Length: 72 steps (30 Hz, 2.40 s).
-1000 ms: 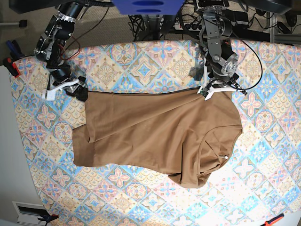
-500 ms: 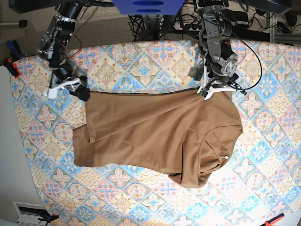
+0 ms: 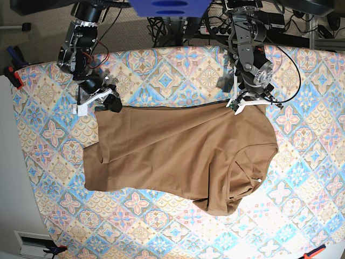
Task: Layout the t-shirt on the table in an organized manner, then fold the t-shirt properly
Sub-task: 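Grasp the shirt's edge with both grippers, pinching the fabric, then lift the held edge with both grippers and fold it over the shirt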
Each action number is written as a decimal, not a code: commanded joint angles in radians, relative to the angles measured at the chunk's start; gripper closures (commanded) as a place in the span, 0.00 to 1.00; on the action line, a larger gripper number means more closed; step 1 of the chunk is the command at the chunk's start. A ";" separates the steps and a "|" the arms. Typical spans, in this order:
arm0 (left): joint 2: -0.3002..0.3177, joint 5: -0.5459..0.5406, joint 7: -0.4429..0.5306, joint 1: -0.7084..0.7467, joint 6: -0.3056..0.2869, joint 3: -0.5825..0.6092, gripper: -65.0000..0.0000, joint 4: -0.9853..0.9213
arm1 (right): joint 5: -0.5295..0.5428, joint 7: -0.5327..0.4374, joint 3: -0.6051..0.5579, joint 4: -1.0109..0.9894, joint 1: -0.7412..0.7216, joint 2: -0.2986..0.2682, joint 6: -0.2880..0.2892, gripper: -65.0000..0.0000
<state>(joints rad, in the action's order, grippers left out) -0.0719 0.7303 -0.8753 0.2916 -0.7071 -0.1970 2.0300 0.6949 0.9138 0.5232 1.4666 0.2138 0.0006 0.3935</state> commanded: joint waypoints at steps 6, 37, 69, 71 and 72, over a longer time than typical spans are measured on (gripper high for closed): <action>-0.001 0.004 0.005 -0.010 0.009 0.003 1.00 0.018 | -0.008 0.029 0.002 0.019 0.002 -0.006 -0.003 1.00; 0.007 0.051 -0.307 -1.141 0.019 0.213 1.00 -0.403 | -0.142 0.317 0.105 -0.097 -0.836 -0.279 -0.201 1.00; 0.060 0.051 -0.224 -1.412 0.105 0.210 1.00 -0.449 | -0.330 0.136 -0.177 -0.430 -1.342 -0.320 -0.201 1.00; 0.090 0.062 -0.269 -1.299 0.070 0.275 1.00 -0.300 | -0.330 0.169 -0.163 -0.344 -1.229 -0.320 -0.201 1.00; 0.102 0.076 -0.285 -1.247 0.057 0.314 1.00 -0.239 | -0.330 0.184 -0.147 -0.307 -1.177 -0.319 -0.201 1.00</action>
<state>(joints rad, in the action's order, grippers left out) 0.0223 0.7532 -1.1557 -0.8909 -0.6693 0.1219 1.7599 0.3832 1.0870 0.3721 1.1614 -0.9577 -0.3080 0.1963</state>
